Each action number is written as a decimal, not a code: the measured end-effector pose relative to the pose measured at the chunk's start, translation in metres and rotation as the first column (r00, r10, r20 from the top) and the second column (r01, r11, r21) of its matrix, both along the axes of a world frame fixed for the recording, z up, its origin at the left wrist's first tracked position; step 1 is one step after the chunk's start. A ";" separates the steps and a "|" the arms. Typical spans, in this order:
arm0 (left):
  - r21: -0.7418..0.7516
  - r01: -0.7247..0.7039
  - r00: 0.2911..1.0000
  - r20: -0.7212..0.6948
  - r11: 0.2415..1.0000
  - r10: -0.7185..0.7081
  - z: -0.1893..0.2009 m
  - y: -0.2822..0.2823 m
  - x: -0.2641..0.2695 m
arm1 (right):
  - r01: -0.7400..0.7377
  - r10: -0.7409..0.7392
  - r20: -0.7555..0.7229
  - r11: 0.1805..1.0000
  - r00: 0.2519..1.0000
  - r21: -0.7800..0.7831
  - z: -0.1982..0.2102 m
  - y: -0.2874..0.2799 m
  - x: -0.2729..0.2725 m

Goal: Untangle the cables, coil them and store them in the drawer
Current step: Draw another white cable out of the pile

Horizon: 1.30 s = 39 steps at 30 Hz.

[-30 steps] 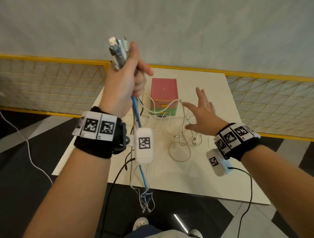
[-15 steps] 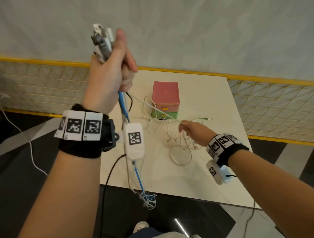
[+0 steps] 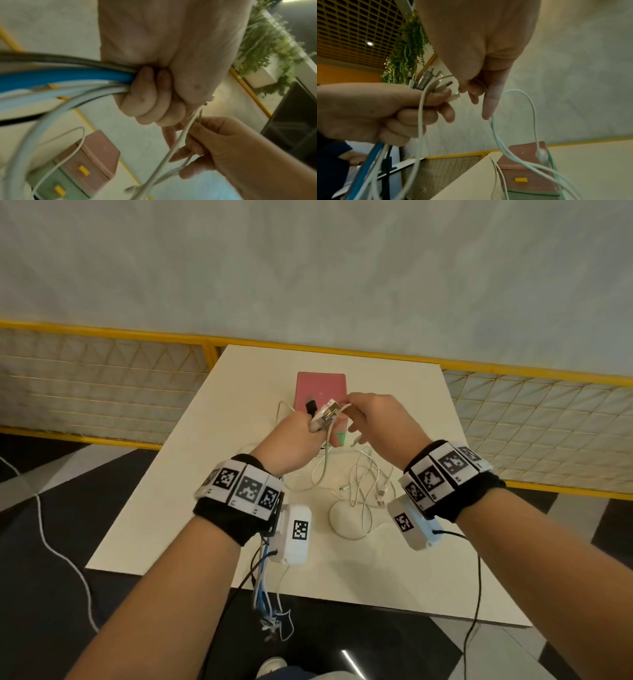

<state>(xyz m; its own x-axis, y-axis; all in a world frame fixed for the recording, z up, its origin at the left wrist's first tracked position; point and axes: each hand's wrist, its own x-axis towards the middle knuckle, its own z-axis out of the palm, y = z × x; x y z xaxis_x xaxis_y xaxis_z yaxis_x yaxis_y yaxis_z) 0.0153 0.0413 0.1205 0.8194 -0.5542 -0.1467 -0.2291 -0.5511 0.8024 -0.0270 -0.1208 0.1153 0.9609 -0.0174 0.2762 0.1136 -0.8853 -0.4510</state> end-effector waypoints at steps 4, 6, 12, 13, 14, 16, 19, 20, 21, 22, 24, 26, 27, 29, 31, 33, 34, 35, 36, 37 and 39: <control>-0.339 -0.151 0.967 -0.245 0.929 0.068 0.007 -0.001 -0.003 | 0.046 -0.036 0.042 0.964 0.998 -0.263 -0.003 -0.005 -0.003; -0.358 -0.111 0.962 -0.273 0.927 0.010 0.009 -0.001 -0.003 | 0.057 -0.054 0.019 0.931 0.998 -0.359 -0.005 -0.004 -0.006; -0.305 -0.094 0.995 -0.069 0.948 0.076 0.004 -0.003 -0.008 | -0.008 0.017 0.052 0.986 0.998 -0.164 -0.008 0.000 -0.006; -0.348 -0.147 0.989 -0.030 0.926 0.146 0.005 -0.002 -0.007 | -0.019 0.025 0.049 0.994 0.998 -0.104 -0.010 -0.003 -0.003; -0.394 -0.196 0.977 -0.005 0.898 0.212 0.006 0.002 -0.005 | -0.028 0.029 0.021 0.998 0.999 -0.063 -0.014 -0.009 -0.001; -0.484 -0.283 0.946 0.000 0.828 0.324 0.012 0.011 0.002 | -0.019 0.013 -0.096 0.998 0.995 -0.057 -0.025 -0.027 0.001; -0.578 -0.337 0.908 0.011 0.744 0.419 0.024 0.028 0.014 | 0.052 -0.063 -0.246 0.997 0.967 -0.054 -0.039 -0.052 -0.004; -0.579 -0.331 0.903 0.034 0.745 0.428 0.026 0.032 0.016 | 0.076 -0.080 -0.255 0.997 0.964 -0.025 -0.041 -0.055 -0.007; -0.571 -0.329 0.901 0.050 0.752 0.432 0.028 0.035 0.019 | 0.091 -0.085 -0.247 0.996 0.965 0.011 -0.041 -0.057 -0.008; -0.564 -0.338 0.894 0.058 0.753 0.444 0.028 0.036 0.021 | 0.100 -0.084 -0.232 0.993 0.969 0.058 -0.039 -0.056 -0.010; -0.534 -0.390 0.862 0.075 0.750 0.501 0.025 0.038 0.027 | 0.139 -0.097 -0.201 0.969 0.975 0.203 -0.033 -0.051 -0.010; -0.499 -0.446 0.819 0.106 0.743 0.563 0.023 0.037 0.026 | 0.183 -0.133 -0.179 0.936 0.975 0.301 -0.027 -0.047 -0.008; -0.506 -0.440 0.811 0.131 0.742 0.570 0.023 0.034 0.021 | 0.191 -0.148 -0.159 0.936 0.976 0.296 -0.023 -0.045 -0.007; -0.571 -0.341 0.847 0.159 0.747 0.508 0.022 0.023 0.009 | 0.166 -0.151 -0.084 0.963 0.985 0.211 -0.014 -0.042 -0.003; -0.555 -0.209 0.910 0.191 0.805 0.368 0.022 0.008 -0.002 | 0.090 -0.094 0.025 0.989 0.995 0.120 -0.004 -0.035 0.000; -0.398 -0.116 0.950 0.223 0.910 0.219 0.018 -0.006 -0.006 | -0.039 0.032 0.118 0.998 0.992 0.058 0.005 -0.024 0.000; -0.293 -0.081 0.963 0.224 0.953 0.151 0.017 -0.010 -0.005 | -0.100 0.093 0.163 0.994 0.982 0.035 0.009 -0.020 0.000; -0.200 -0.045 0.974 0.208 0.979 0.087 0.016 -0.011 -0.003 | -0.141 0.134 0.204 0.990 0.970 0.021 0.012 -0.017 0.000; -0.151 -0.011 0.984 0.175 0.988 0.038 0.015 -0.012 -0.003 | -0.158 0.149 0.234 0.987 0.961 0.021 0.015 -0.016 -0.001; -0.132 0.005 0.988 0.155 0.991 0.016 0.015 -0.011 -0.002 | -0.158 0.145 0.250 0.987 0.957 0.032 0.015 -0.018 -0.001; -0.166 -0.062 0.980 0.178 0.984 0.092 0.018 -0.006 0.002 | -0.124 0.108 0.212 0.990 0.971 0.062 0.009 -0.027 -0.002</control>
<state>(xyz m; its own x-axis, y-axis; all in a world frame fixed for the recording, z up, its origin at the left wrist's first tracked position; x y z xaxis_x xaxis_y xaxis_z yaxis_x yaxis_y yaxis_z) 0.0173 0.0349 0.1385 0.8653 -0.4921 0.0959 -0.3431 -0.4416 0.8290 -0.0293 -0.1474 0.1248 0.8794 0.0627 0.4718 0.3116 -0.8252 -0.4711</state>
